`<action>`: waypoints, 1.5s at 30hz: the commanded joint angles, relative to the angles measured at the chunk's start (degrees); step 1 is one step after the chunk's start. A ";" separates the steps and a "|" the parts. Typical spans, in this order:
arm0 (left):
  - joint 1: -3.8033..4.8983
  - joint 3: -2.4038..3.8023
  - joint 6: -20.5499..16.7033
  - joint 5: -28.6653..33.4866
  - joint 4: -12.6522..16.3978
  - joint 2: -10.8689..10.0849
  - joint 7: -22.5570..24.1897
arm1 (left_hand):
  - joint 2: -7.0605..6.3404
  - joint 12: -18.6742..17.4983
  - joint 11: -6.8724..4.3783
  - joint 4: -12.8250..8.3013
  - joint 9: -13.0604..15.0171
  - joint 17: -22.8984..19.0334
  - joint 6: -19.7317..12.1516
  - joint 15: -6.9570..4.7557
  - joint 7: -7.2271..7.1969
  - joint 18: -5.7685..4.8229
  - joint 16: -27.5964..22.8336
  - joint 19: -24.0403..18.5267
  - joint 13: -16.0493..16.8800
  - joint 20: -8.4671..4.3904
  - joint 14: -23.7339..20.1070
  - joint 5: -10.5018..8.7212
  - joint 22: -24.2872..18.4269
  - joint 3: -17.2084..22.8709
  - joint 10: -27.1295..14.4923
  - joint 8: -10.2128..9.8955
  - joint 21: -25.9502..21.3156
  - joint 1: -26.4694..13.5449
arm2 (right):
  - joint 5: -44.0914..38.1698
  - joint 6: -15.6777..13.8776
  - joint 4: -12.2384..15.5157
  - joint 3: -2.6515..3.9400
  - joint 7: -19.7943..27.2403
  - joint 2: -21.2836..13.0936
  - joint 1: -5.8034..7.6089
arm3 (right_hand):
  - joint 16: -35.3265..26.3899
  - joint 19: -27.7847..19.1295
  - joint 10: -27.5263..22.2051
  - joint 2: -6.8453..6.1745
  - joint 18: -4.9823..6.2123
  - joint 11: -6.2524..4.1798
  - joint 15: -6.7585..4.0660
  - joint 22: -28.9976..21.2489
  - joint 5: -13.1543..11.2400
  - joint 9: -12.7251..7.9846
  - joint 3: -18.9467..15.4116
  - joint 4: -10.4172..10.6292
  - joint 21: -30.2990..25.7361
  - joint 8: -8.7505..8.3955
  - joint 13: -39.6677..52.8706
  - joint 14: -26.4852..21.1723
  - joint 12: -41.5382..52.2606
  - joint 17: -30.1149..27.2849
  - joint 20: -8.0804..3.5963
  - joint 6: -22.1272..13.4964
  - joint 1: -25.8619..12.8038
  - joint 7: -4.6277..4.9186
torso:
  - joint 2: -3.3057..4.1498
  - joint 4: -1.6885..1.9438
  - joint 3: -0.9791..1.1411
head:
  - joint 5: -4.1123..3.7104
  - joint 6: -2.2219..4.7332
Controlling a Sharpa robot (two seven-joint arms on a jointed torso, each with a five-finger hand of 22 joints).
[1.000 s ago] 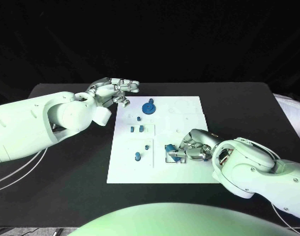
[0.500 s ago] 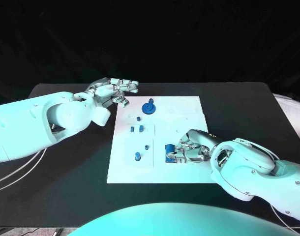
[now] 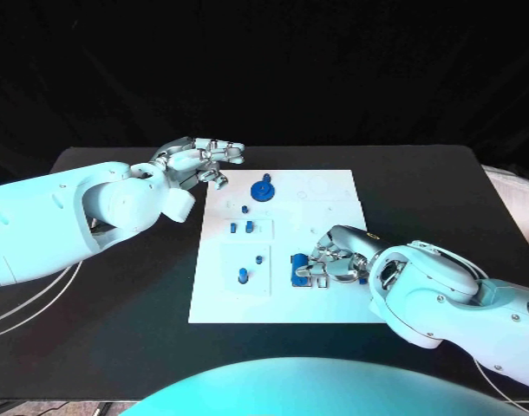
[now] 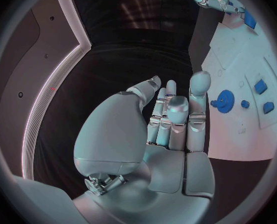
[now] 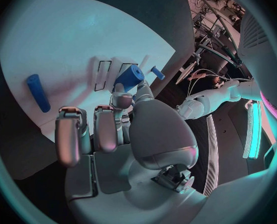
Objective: Assemble the parts on the task board
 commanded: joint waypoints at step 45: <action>0.01 0.02 1.00 -0.17 0.13 0.07 0.66 | 0.48 0.10 0.01 -0.07 -0.05 -0.09 -0.29 0.07 -0.05 0.79 0.04 -0.34 0.06 0.22 -0.34 0.27 -0.05 -0.39 -0.58 0.32 -0.21 0.11 | -1.81 -1.91 -0.05 0.02 0.52 -13.03 -0.50 | -1.35 -0.59 -1.98 -1.02 0.01 1.07 0.51 2.93 3.80 -4.16 2.00 0.16 -0.39 -5.90 -6.21 2.56 -10.38 -1.60 0.66 -0.36 3.64 1.50 | -0.09 -0.83 0.18 | -1.34 0.14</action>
